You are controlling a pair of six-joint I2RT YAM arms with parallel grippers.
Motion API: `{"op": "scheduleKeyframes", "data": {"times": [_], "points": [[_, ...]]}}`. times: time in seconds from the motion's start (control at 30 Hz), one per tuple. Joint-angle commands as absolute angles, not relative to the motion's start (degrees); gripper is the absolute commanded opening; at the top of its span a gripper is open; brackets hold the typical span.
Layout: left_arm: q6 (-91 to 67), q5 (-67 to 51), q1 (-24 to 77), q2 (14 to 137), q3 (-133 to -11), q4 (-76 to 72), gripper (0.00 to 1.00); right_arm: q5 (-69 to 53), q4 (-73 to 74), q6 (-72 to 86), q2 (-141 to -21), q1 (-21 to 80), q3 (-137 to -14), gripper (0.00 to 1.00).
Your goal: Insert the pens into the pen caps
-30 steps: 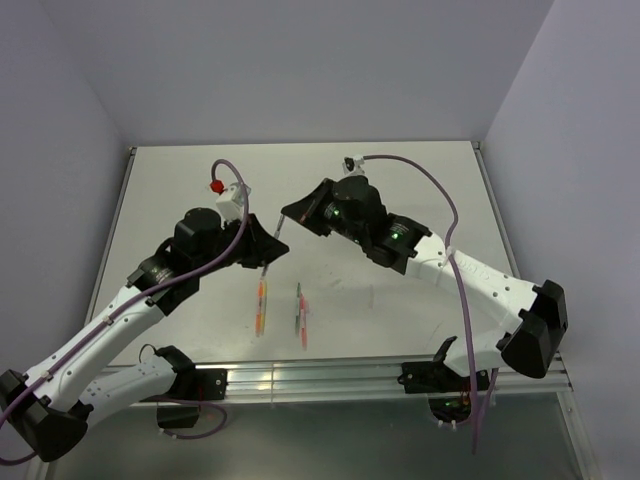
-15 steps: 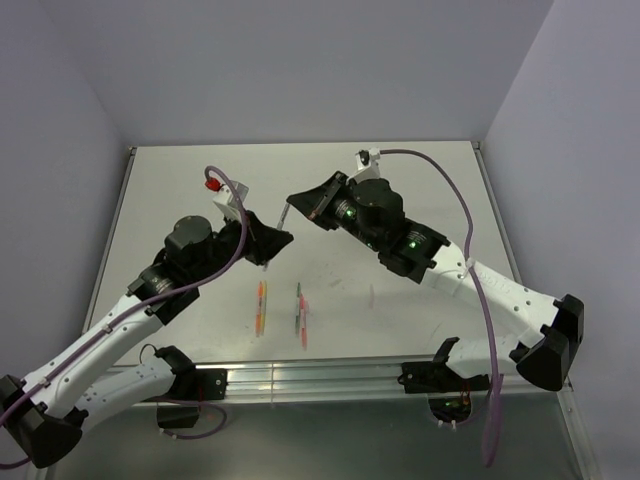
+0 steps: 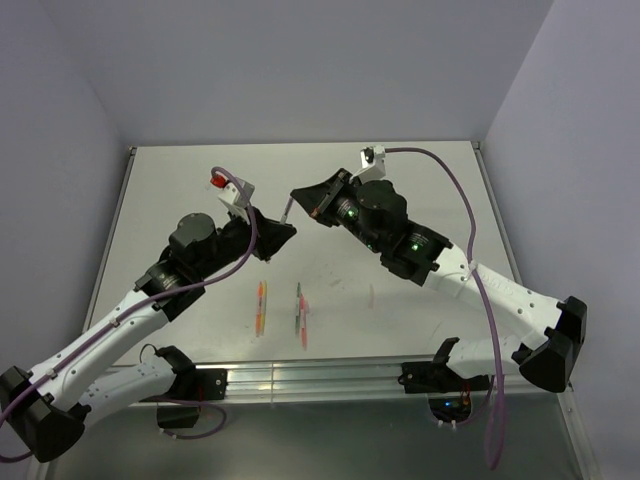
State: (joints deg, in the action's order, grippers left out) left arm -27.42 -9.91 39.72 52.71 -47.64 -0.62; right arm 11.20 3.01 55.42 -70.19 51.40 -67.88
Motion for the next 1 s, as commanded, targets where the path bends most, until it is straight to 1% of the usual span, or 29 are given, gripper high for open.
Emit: {"op": "scheduleKeyframes", "data": {"times": [0.0, 0.97], "points": [[-25.93, -0.79, 38.41, 53.79, -51.07, -8.17, 0.0, 2.46, 5.54, 55.72, -68.29, 56.25, -66.97, 0.0], [-21.89, -0.26, 38.32, 54.14, -55.63, -8.17, 0.0, 0.26, 8.44, 53.35, -70.75, 60.91, -69.52, 0.0]]}}
